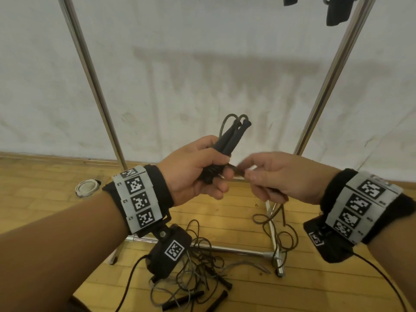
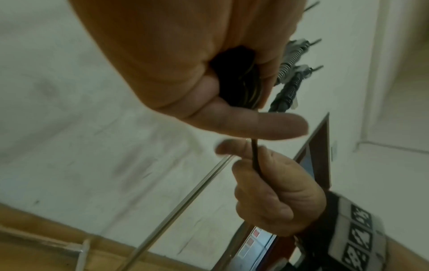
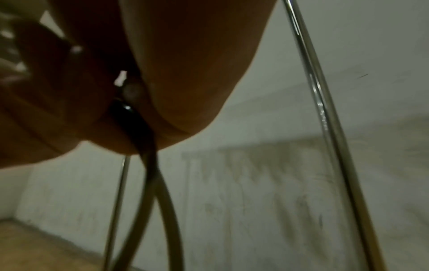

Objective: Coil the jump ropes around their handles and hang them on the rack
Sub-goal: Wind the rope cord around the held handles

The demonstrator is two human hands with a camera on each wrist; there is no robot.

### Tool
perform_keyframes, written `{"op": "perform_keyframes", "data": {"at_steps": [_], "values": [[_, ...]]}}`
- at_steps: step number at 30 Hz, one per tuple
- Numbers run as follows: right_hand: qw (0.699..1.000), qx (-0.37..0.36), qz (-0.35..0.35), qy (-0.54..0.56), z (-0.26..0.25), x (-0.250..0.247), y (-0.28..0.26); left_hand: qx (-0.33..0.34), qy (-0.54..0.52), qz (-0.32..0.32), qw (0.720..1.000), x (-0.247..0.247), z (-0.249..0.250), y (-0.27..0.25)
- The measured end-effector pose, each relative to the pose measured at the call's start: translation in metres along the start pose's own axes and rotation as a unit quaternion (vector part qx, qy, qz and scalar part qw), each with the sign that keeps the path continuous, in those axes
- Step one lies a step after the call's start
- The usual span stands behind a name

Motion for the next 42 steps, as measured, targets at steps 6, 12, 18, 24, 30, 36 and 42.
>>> {"op": "perform_keyframes", "data": {"at_steps": [6, 12, 18, 24, 30, 36, 42], "values": [[0.966, 0.089, -0.046, -0.236, 0.041, -0.002, 0.002, -0.162, 0.327, -0.158, 0.918, 0.021, -0.051, -0.018], [0.928, 0.065, 0.006, -0.366, 0.015, -0.003, 0.014, -0.185, 0.675, -0.103, 0.707, 0.021, -0.069, -0.008], [0.889, -0.01, 0.075, -0.452, -0.033, 0.033, 0.015, -0.202, 0.656, 0.001, 0.727, -0.001, -0.069, 0.012], [0.972, 0.075, 0.188, -0.12, -0.001, 0.005, 0.005, -0.086, 0.186, 0.087, 0.975, -0.025, -0.024, 0.014], [0.983, 0.057, 0.107, 0.139, 0.01, 0.016, 0.009, -0.057, 0.042, 0.022, 0.997, -0.007, -0.022, 0.009], [0.972, 0.03, 0.069, 0.223, 0.009, 0.017, 0.008, -0.033, 0.072, -0.008, 0.997, 0.001, -0.019, 0.004], [0.961, -0.026, 0.121, 0.246, 0.001, 0.01, 0.008, -0.019, 0.092, -0.037, 0.995, 0.01, -0.012, 0.001]]}}
Point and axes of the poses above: each hand's wrist, its own y-axis towards the middle knuckle, its own x-axis out of the palm, z = x × y, the point moved 9 cm from there along y, towards the middle knuckle, and after that the axes turned 2 degrees about -y, right-handed, at the moved point
